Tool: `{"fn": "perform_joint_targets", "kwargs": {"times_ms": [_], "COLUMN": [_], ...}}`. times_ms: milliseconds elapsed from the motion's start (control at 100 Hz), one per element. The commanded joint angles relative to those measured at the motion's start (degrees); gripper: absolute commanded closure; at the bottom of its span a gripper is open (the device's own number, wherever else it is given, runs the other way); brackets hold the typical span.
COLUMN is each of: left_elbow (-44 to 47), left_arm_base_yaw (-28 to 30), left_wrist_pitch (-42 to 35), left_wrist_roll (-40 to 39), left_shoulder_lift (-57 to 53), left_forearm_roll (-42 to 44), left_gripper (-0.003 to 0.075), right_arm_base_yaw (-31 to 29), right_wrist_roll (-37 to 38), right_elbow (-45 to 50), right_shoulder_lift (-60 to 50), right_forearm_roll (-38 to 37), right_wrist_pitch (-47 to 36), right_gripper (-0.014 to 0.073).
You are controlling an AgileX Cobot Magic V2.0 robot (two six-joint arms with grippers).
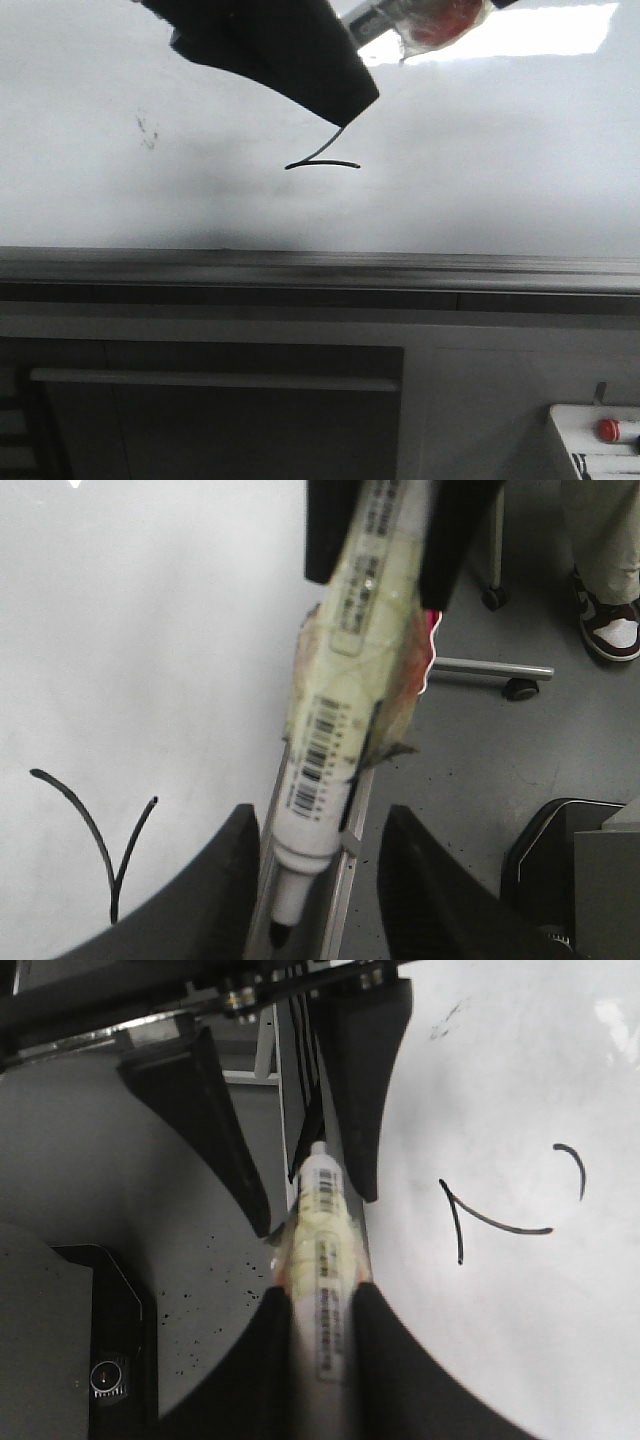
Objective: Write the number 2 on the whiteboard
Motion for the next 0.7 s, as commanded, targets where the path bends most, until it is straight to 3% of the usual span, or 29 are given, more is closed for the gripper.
{"fn": "perform_joint_targets", "kwargs": {"times_ms": [0,310,690], "left_elbow": [-2.2,-2.2,-2.2], "left_arm_base_yaw": [-0.4,-0.4,-0.4], "left_wrist_pitch": [-2.9,-3.4,-3.5], "left_wrist_roll": [0.0,0.0,0.0], "left_shoulder_lift": [-1.5,-1.5,-1.5], "left_forearm_roll": [-2.1,-2.1,-2.2], "left_gripper": [0.0531,0.068,0.0738], "right_arm_base_yaw": [0.0,0.0,0.0], "right_wrist_roll": [-0.5,-0.5,-0.5], "right_elbow": [-1.3,-1.3,-1.3], "right_shoulder_lift": [-1.1,-1.1,-1.1], "right_forearm_roll": [2.7,2.7,2.8], "right_wrist_pitch": [-1.7,-1.8,0.1], "right_gripper": [0.0606,0.0606,0.0606]}}
